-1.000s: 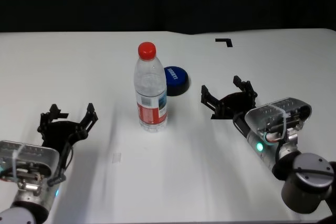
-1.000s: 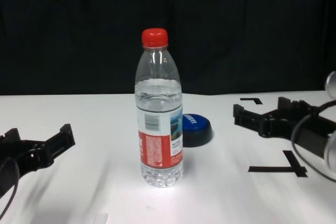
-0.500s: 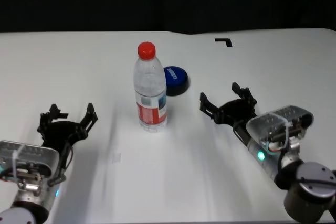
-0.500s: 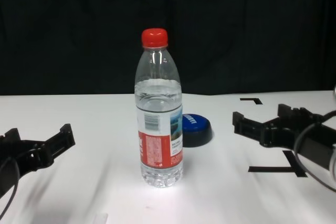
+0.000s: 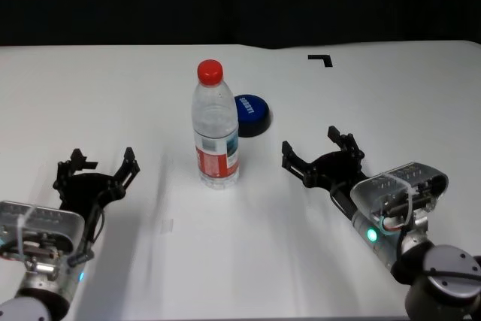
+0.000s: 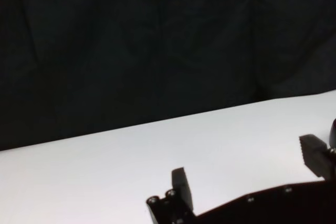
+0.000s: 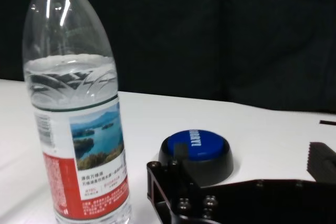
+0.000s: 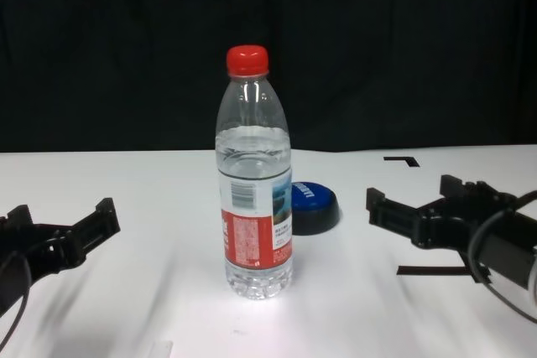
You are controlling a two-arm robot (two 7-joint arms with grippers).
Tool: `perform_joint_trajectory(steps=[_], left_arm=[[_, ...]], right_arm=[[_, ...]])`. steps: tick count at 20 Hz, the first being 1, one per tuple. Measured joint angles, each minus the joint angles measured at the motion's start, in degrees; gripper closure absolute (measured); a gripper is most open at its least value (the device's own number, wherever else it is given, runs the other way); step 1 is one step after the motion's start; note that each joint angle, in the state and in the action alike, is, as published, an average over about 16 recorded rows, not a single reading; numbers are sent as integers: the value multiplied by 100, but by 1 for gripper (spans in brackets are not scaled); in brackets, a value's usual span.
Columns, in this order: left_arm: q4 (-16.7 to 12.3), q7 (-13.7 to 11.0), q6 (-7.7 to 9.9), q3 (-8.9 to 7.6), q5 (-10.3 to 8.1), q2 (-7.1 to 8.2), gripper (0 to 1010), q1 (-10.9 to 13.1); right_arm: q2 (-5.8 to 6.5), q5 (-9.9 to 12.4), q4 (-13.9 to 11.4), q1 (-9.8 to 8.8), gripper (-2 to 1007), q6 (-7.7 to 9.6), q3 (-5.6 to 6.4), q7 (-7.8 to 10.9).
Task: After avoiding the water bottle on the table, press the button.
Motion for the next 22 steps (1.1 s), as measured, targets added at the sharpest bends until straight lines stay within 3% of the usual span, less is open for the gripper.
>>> perform_joint_trajectory(steps=[22], left_arm=[[0, 0, 0, 0, 0, 0, 7, 0]], right_arm=[[-7, -76, -103, -118, 2, -53, 40, -109]])
